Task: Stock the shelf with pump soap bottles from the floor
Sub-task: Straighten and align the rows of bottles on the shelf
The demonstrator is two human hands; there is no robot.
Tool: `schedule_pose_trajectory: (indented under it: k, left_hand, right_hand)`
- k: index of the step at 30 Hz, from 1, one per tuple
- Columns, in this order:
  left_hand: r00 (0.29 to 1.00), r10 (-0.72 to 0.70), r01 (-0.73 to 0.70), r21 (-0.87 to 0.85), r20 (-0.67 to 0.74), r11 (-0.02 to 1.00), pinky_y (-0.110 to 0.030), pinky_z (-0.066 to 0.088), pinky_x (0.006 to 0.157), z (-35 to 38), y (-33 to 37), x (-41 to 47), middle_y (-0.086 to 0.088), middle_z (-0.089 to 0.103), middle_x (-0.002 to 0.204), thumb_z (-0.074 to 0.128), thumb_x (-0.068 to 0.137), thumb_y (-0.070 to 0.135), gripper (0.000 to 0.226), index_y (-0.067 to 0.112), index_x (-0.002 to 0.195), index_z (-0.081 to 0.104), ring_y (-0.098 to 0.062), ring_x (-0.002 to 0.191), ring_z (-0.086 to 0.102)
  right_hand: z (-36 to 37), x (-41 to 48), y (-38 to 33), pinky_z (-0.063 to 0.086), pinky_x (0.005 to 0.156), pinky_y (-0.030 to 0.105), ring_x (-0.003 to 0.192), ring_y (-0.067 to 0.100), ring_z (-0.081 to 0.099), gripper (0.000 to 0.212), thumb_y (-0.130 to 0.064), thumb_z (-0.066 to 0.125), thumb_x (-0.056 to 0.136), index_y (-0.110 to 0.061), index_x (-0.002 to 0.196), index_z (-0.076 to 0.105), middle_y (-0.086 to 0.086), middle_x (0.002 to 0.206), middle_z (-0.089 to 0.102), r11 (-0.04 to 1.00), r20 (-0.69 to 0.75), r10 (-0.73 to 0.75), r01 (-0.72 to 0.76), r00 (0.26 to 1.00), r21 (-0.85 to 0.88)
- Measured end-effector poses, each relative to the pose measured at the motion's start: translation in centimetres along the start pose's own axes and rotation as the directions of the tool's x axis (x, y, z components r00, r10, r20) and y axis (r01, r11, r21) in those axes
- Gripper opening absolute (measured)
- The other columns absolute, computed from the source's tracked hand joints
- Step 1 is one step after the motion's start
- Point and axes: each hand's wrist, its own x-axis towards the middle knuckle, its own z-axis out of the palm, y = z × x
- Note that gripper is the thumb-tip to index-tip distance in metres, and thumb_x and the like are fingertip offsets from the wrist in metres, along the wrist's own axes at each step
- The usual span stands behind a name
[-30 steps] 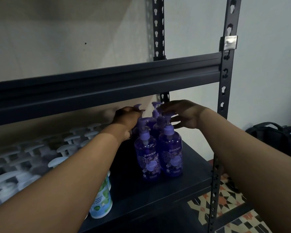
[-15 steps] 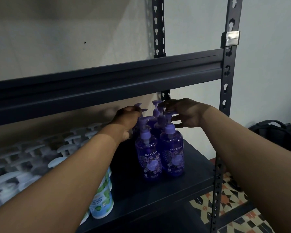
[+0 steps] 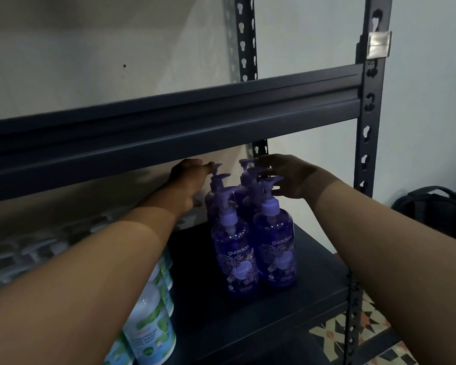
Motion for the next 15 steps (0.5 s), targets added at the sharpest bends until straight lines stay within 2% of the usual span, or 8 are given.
schedule_pose_trajectory:
  k: [3,6,8,10,13,15]
  left_hand:
    - [0.997,-0.037,0.037,0.009,0.069,0.999,-0.051,0.056,0.070,0.3,-0.4,1.4,-0.006,0.056,0.137,0.073,0.091,0.034,0.052,0.028,0.139,0.055,-0.033,0.124,0.051]
    - [0.988,-0.074,0.075,-0.007,0.139,0.997,-0.048,0.058,0.057,0.3,-1.1,2.4,-0.008,0.061,0.134,0.071,0.092,0.035,0.033,0.029,0.125,0.067,-0.036,0.119,0.058]
    - [0.985,-0.085,0.090,-0.024,0.150,0.996,-0.050,0.058,0.059,0.3,-1.4,3.0,-0.011,0.062,0.133,0.065,0.095,0.030,0.018,0.032,0.110,0.075,-0.040,0.120,0.059]
    - [0.984,-0.081,0.088,-0.040,0.156,0.995,-0.055,0.060,0.067,0.4,-1.4,3.2,-0.014,0.061,0.133,0.056,0.099,0.023,0.025,0.032,0.097,0.079,-0.042,0.122,0.058]
    - [0.980,-0.085,0.093,-0.038,0.180,0.995,-0.061,0.055,0.088,0.5,-1.0,2.8,-0.017,0.060,0.135,0.059,0.098,0.024,0.016,0.028,0.098,0.074,-0.042,0.124,0.056]
    - [0.977,-0.094,0.100,-0.023,0.194,0.995,-0.062,0.054,0.086,0.5,-0.7,2.5,-0.018,0.057,0.136,0.062,0.098,0.026,0.008,0.029,0.099,0.070,-0.042,0.125,0.055]
  right_hand:
    - [0.1,0.8,0.2,0.044,0.088,0.042,0.092,0.028,0.060,0.024,-0.025,0.050,0.104,-0.017,0.121,0.065,0.011,0.115,0.066,1.000,0.044,-0.002,0.001,0.999,0.007]
    - [0.0,1.1,0.2,0.045,0.084,0.038,0.085,0.023,0.061,0.027,-0.030,0.044,0.105,-0.021,0.113,0.068,0.005,0.104,0.069,1.000,0.090,0.016,-0.017,0.996,0.004]
    - [-0.1,1.1,0.1,0.044,0.087,0.041,0.087,0.024,0.060,0.027,-0.027,0.040,0.106,-0.023,0.106,0.066,0.004,0.099,0.068,1.000,0.115,0.014,-0.012,0.993,-0.019]
    - [-0.1,1.2,-0.1,0.041,0.096,0.048,0.096,0.028,0.059,0.026,-0.024,0.038,0.107,-0.023,0.109,0.064,0.006,0.105,0.067,0.998,0.127,0.021,-0.014,0.992,-0.053]
    - [0.4,1.2,-0.5,0.038,0.105,0.049,0.104,0.028,0.057,0.026,-0.022,0.037,0.108,-0.019,0.119,0.061,0.006,0.108,0.066,0.990,0.107,0.042,-0.027,0.993,-0.142]
    - [0.8,0.9,-0.8,0.035,0.108,0.045,0.103,0.024,0.056,0.025,-0.022,0.036,0.109,-0.018,0.124,0.055,0.008,0.119,0.065,0.979,0.101,0.038,-0.016,0.994,-0.204]
